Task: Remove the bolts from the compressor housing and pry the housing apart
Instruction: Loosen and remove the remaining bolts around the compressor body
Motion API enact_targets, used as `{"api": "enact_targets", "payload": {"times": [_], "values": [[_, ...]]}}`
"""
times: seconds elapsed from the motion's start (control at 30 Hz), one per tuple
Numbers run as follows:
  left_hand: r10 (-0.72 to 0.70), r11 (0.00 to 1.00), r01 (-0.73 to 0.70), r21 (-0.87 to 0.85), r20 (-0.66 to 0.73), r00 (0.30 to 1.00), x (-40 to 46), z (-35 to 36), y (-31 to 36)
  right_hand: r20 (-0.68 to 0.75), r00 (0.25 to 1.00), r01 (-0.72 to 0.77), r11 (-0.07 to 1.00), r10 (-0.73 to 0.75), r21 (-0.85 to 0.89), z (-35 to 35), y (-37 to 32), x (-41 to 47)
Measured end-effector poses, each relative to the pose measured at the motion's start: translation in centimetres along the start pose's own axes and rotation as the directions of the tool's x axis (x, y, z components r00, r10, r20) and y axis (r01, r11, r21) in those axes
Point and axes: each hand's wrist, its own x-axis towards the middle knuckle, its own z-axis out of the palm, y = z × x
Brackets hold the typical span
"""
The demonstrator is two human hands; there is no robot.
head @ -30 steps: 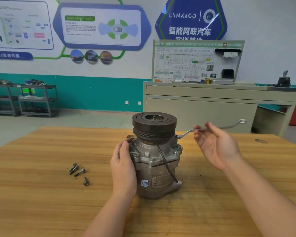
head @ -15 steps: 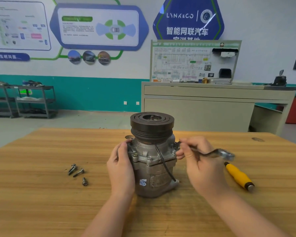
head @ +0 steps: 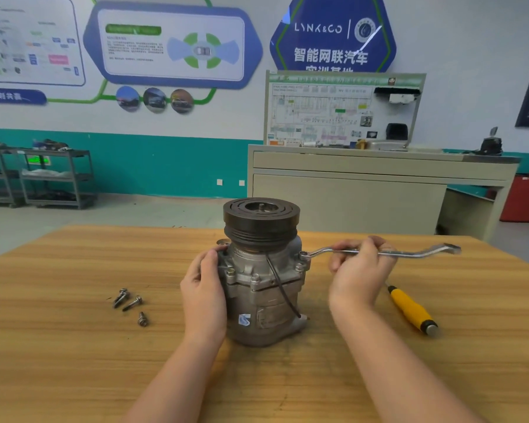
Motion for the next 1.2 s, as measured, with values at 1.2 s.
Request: {"api": "enact_targets", "payload": {"times": [1.2], "values": [[-0.164, 0.986, 0.166, 0.010, 0.200, 0.966, 2.4, -0.9, -0.5, 0.158, 0.987, -0.046, 0.997, 0.036, 0.061, -1.1, -1.4, -0.2]]}}
